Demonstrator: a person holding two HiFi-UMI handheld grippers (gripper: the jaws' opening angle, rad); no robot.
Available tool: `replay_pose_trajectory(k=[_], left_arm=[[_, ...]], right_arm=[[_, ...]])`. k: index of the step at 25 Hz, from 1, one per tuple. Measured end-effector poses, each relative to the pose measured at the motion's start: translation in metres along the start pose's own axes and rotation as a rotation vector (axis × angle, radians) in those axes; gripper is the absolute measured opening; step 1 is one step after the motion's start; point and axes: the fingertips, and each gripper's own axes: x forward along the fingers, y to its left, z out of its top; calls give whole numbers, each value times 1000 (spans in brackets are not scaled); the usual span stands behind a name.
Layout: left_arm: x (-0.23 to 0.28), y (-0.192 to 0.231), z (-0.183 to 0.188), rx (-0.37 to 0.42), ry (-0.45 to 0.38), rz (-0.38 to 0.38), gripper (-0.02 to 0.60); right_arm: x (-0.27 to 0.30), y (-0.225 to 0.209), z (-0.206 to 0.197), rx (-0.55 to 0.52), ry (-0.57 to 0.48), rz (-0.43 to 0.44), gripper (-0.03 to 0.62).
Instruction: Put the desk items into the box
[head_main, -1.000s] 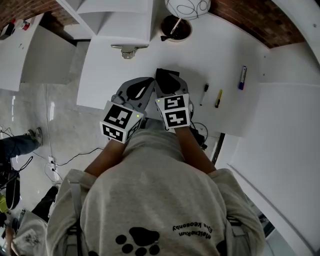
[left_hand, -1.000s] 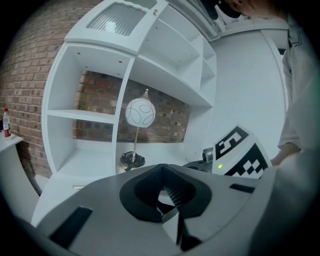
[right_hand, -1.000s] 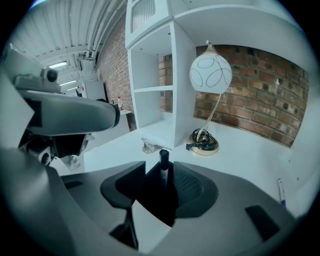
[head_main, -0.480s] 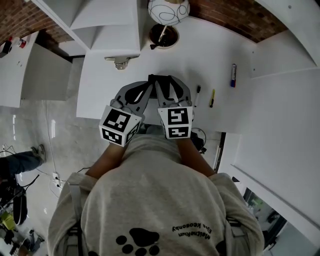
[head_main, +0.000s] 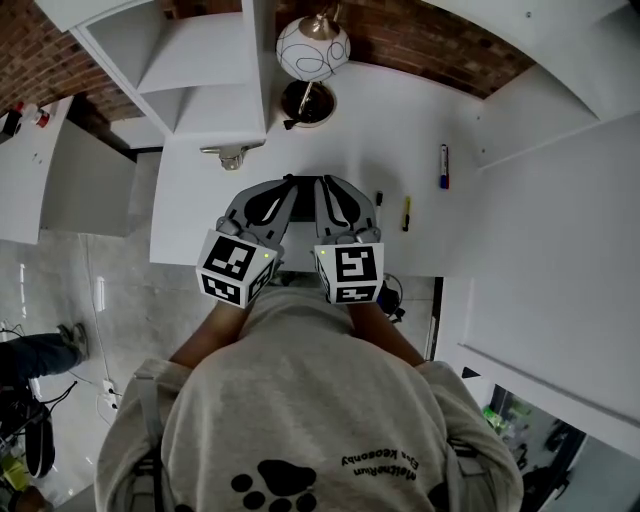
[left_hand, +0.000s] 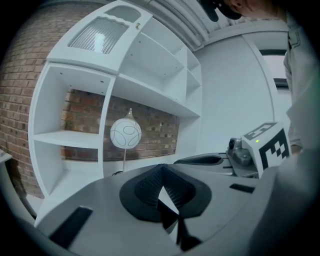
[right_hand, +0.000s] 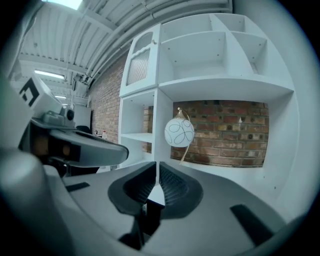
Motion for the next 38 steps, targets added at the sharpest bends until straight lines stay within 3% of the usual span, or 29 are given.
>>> replay_pose_trajectory(k=[16, 28, 38], left_arm=[[13, -34, 23, 44, -61, -71, 8], [58, -90, 18, 60, -49, -182, 8], [83, -117, 13, 70, -39, -231, 8]], right_arm=[[-45, -29, 24, 30, -101, -80, 17], [-84, -91, 4, 50, -81, -211, 16], [-104, -127, -9, 61, -77, -279, 16]])
